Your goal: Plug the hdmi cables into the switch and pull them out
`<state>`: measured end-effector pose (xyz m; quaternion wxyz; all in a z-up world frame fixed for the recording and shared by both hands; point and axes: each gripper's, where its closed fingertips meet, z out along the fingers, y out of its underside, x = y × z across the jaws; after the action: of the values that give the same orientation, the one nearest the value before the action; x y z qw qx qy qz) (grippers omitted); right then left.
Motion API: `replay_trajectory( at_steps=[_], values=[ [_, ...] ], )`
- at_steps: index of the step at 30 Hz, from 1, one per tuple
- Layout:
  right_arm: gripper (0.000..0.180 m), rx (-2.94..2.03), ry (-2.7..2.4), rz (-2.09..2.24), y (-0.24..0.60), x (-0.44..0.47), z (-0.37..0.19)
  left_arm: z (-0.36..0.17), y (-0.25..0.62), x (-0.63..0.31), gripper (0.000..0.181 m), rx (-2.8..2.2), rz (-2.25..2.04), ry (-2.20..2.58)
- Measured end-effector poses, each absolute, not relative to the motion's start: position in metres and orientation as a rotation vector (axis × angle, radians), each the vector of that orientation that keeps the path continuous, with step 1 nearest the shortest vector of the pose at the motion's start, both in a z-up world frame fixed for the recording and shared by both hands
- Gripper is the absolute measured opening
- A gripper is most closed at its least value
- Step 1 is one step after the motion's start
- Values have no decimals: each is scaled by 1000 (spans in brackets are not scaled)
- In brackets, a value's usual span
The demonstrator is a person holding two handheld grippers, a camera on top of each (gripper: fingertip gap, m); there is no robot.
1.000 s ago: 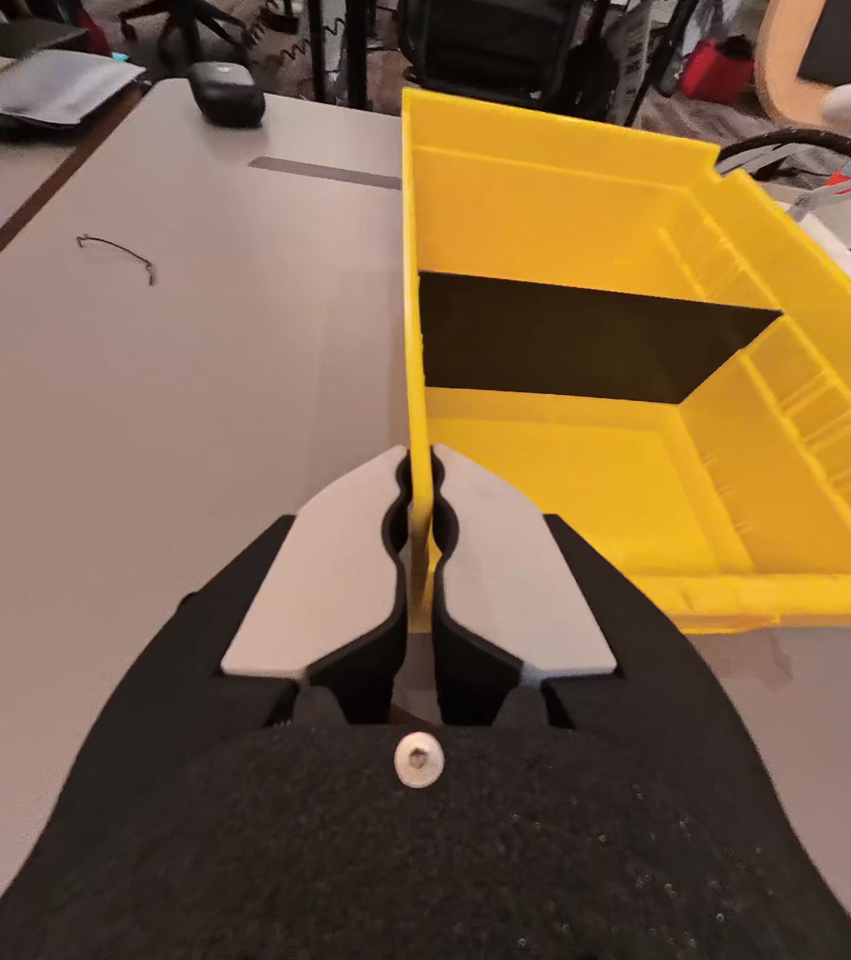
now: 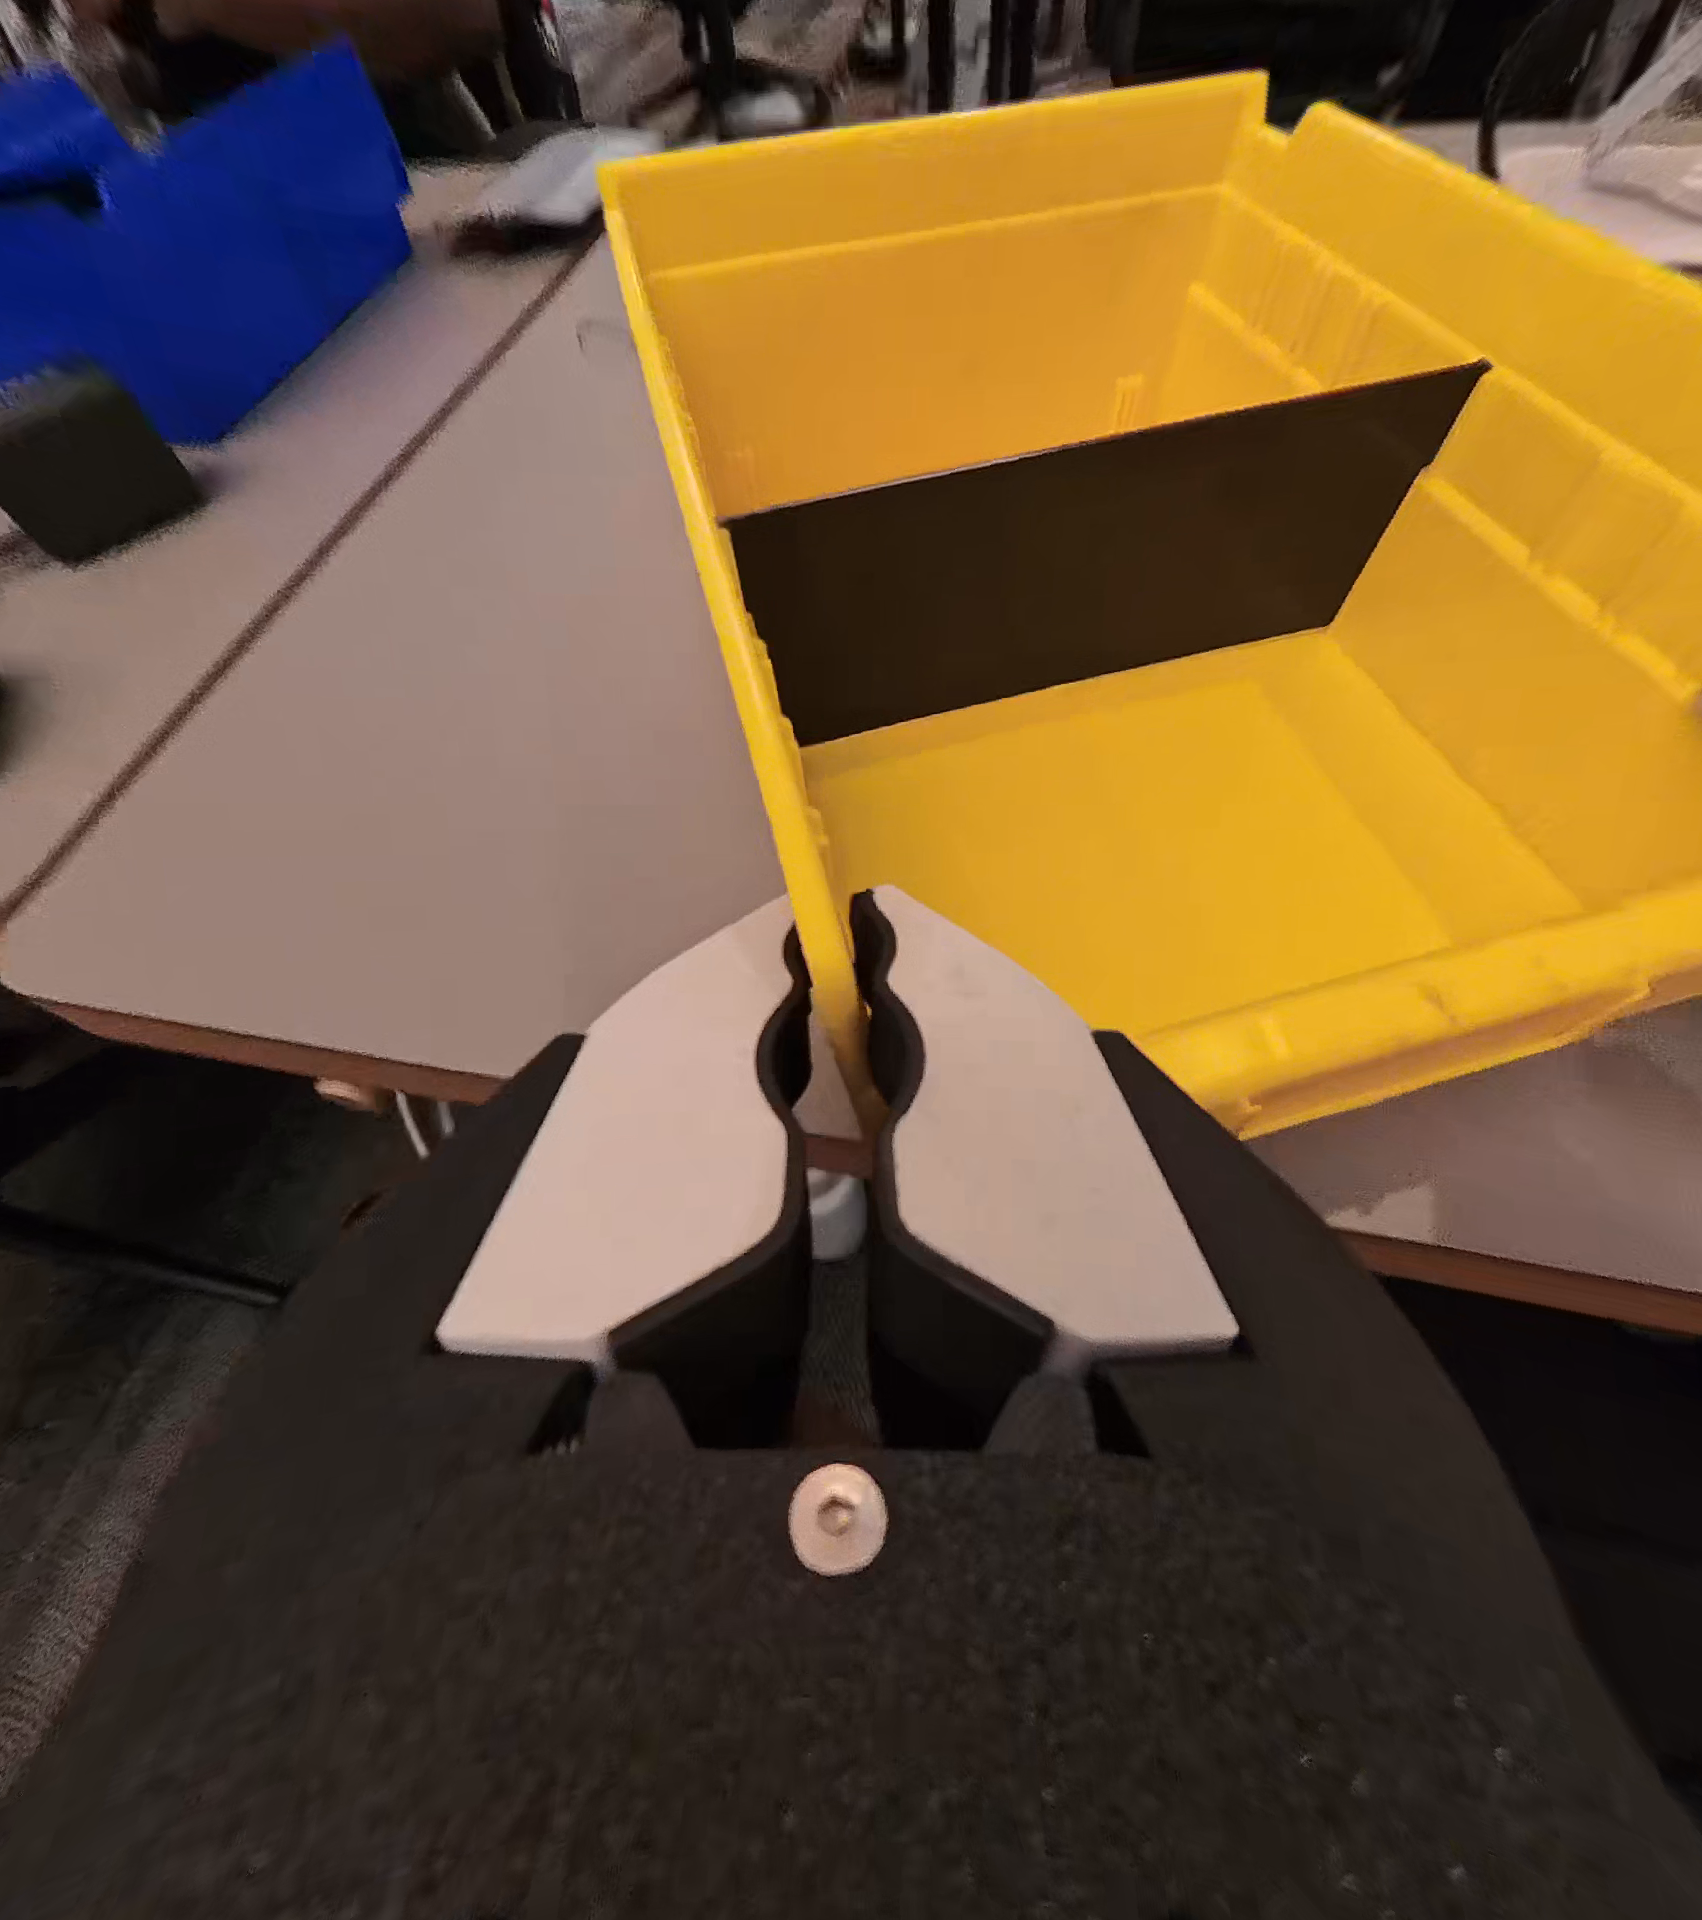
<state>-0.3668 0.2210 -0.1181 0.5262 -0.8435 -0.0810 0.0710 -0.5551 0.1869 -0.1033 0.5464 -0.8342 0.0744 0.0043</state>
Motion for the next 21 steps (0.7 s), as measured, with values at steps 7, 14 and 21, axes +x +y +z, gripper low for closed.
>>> replay_trajectory(
  at_steps=[7,14,21],
  values=[
    [2,-1732,-132,53,210,-303,-7,7,185,-489,5,-1686,28,243],
    [2,-1630,96,-155,173,-128,86,91,198,-309,5,-1544,-216,387],
    [3,-1608,356,-305,117,107,106,88,188,-64,5,-1520,-440,552]
  ],
)
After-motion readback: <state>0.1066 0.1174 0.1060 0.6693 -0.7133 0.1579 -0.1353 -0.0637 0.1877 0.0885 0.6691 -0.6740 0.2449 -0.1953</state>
